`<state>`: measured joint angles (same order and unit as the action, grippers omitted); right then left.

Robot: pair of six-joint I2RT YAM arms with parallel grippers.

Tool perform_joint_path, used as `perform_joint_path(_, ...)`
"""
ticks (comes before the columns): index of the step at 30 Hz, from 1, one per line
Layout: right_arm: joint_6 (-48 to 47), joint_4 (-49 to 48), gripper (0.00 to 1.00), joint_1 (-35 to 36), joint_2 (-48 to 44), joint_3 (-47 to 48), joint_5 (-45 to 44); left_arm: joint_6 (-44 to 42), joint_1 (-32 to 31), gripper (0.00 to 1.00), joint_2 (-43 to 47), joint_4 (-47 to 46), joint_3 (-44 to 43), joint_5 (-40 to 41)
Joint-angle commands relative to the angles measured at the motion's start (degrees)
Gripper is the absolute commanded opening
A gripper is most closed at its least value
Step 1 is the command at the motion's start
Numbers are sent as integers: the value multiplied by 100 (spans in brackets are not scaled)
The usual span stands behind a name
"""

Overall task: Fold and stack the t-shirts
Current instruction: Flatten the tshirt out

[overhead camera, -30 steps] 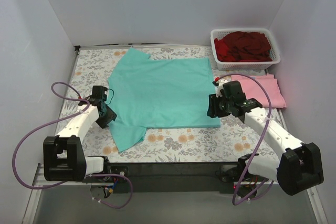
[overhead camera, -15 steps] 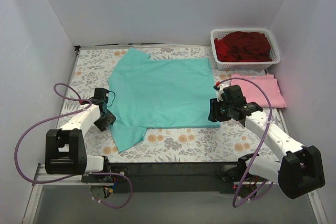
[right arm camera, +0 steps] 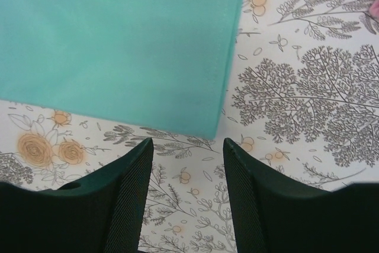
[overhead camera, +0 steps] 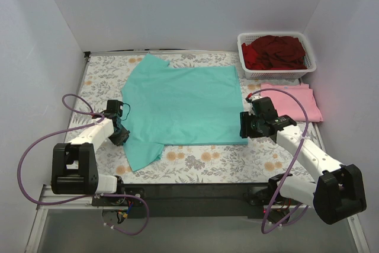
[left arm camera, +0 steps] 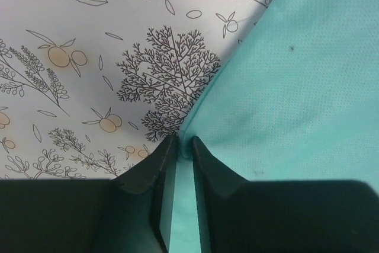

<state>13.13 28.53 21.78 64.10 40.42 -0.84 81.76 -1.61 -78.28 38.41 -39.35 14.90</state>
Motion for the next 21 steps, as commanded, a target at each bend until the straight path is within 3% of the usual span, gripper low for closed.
perform_joint_path(1, 330, 424, 58, 2, 41, 18, -619, -63, 20, 14, -178, -229, 244, -162)
perform_joint_path(2, 496, 451, 60, 2, 42, -17, -619, -72, 20, 6, -187, -238, 227, -197)
perform_joint_path(4, 734, 460, 61, 2, 15, -183, -558, -107, 20, 0, -205, -255, 226, -233)
perform_joint_path(12, 1324, 180, 55, 2, -99, -614, -259, -186, 20, 0, -135, -308, 218, -312)
perform_joint_path(21, 1614, -58, 52, 2, -38, -457, -697, -239, 20, 0, -38, -343, 209, -338)
